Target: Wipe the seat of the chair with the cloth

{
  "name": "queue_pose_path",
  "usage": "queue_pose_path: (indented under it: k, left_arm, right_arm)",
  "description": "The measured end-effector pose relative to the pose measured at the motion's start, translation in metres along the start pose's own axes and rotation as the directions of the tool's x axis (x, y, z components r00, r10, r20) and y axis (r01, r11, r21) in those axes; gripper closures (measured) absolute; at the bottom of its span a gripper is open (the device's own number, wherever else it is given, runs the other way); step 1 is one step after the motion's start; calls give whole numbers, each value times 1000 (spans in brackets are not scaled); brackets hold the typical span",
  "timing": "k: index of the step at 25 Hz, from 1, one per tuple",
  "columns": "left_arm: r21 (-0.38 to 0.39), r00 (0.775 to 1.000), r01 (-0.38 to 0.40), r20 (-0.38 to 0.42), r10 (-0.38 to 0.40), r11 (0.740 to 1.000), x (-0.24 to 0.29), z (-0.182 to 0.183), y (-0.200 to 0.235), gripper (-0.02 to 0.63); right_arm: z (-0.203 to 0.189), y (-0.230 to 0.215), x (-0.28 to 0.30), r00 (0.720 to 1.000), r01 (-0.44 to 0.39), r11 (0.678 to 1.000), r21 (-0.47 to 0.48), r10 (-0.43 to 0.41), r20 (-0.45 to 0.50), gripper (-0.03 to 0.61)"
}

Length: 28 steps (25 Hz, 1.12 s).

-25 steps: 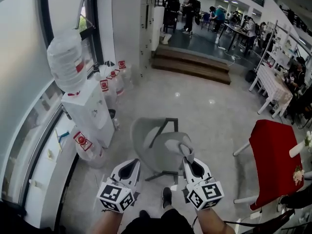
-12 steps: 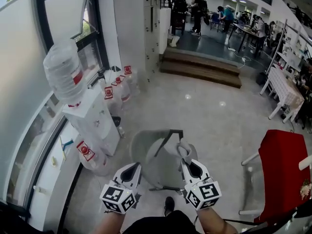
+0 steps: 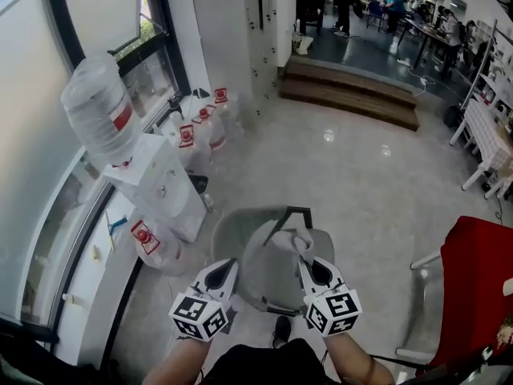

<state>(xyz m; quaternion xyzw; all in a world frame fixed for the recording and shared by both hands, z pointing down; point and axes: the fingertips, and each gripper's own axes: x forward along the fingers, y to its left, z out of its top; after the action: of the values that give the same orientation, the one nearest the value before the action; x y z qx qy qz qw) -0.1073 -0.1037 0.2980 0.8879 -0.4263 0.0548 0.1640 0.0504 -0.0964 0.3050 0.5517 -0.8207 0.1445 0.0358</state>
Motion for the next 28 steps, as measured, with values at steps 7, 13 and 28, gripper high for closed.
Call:
queue_pose_path:
  k: [7, 13, 28]
  left_arm:
    - [-23, 995, -73, -74, 71, 997, 30, -33, 14, 607]
    - [-38, 982, -92, -170, 84, 995, 49, -78, 38, 607]
    - [-86, 919, -82, -392, 42, 993, 84, -198, 67, 607]
  right_arm:
    - [-44, -22, 39, 992, -80, 996, -32, 77, -102, 548]
    - [-117, -29, 78, 966, -111, 994, -18, 104, -236, 548]
    - [-295, -29, 122, 840, -150, 988, -21, 116, -530, 548]
